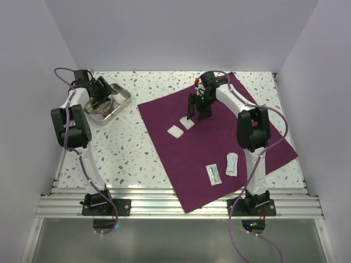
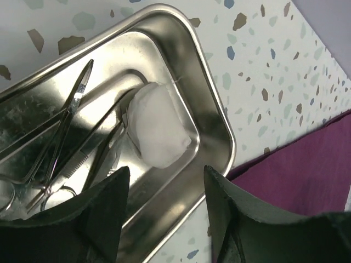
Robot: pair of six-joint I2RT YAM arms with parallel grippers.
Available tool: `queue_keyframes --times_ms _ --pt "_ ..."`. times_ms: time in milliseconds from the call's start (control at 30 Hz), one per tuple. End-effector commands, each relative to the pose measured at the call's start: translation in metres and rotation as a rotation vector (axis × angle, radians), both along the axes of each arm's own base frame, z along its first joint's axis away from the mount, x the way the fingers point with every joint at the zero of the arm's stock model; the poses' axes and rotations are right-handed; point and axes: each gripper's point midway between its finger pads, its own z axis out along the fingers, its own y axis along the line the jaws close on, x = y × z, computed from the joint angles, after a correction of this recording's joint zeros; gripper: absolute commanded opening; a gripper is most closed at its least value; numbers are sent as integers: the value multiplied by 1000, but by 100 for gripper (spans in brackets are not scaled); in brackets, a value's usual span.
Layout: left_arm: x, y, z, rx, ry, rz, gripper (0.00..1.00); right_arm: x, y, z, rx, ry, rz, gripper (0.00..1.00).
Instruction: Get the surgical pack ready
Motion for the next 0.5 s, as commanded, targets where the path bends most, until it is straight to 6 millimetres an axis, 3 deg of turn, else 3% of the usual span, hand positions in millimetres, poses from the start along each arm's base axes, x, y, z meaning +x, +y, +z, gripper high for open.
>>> queue_keyframes --times_ms 0,167,200,233,400,467 --pt "-9 -2 53 75 -90 -14 60 10 -9 -2 -63 -46 50 66" --pt "-23 -29 76 49 -123 -38 60 16 -9 -15 -74 -70 78 64" --pt "-31 -39 69 29 -109 -54 60 17 -10 -18 -80 -73 84 63" --pt "-34 -44 78 23 -128 -59 60 22 -10 -18 -80 -92 84 63" --pt "-66 -76 69 -27 -85 -122 58 32 -5 -25 -68 -128 93 55" --pt "-77 -84 74 -21 -92 -145 58 34 -2 -29 -56 -125 96 50"
